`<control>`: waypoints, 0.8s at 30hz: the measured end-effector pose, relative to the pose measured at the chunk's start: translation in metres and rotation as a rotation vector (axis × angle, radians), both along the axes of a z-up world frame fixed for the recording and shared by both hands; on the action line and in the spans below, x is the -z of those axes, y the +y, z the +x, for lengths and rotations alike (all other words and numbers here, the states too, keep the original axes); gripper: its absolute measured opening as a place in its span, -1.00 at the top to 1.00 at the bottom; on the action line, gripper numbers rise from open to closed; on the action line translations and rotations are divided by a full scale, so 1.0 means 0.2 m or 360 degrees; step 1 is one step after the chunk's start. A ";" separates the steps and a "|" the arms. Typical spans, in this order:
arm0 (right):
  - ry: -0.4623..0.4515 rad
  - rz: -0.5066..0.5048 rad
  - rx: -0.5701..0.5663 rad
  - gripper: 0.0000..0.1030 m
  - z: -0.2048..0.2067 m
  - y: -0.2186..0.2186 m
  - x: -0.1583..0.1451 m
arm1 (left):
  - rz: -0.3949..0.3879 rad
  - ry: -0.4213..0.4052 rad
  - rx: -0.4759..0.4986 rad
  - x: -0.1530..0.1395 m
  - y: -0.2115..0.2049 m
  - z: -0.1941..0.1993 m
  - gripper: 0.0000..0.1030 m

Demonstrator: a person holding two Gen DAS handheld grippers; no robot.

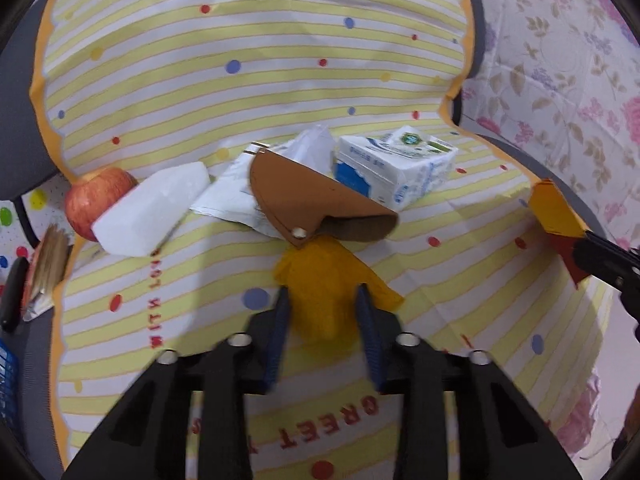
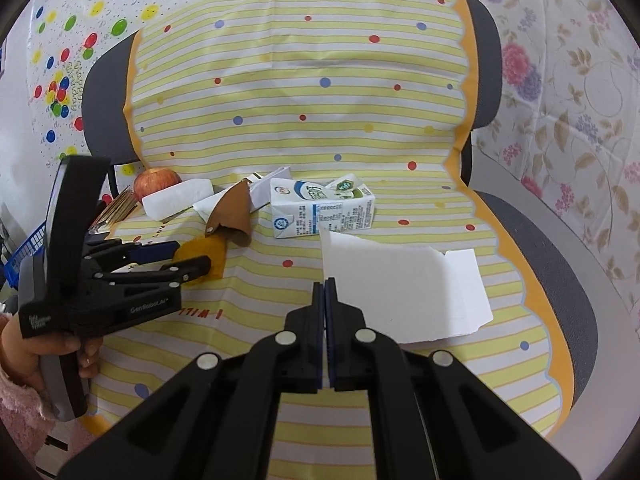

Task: Collect trash
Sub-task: 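Grasp the white paper sheet with the right tool while the left tool grasps the yellow foam piece, then carry the sheet and yellow foam piece over the bin with both tools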

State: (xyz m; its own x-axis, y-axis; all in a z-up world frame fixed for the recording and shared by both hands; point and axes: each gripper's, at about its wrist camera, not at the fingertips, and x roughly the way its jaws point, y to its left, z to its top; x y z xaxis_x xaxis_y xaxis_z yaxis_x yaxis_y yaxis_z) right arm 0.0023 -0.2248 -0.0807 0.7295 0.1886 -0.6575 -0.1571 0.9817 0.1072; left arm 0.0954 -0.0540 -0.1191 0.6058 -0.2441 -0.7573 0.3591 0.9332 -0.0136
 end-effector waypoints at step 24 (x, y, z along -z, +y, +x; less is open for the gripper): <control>-0.0297 0.0103 0.0166 0.97 -0.54 -0.18 -0.43 | -0.0258 -0.0357 0.0229 -0.43 -0.08 -0.65 0.93</control>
State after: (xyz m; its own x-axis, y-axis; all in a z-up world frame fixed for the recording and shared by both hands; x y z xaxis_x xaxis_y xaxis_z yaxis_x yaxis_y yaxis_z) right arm -0.1063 -0.2608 0.0049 0.8551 0.1429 -0.4984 -0.0778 0.9857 0.1491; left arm -0.0342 -0.0700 -0.0324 0.7041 -0.4459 -0.5526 0.4980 0.8648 -0.0632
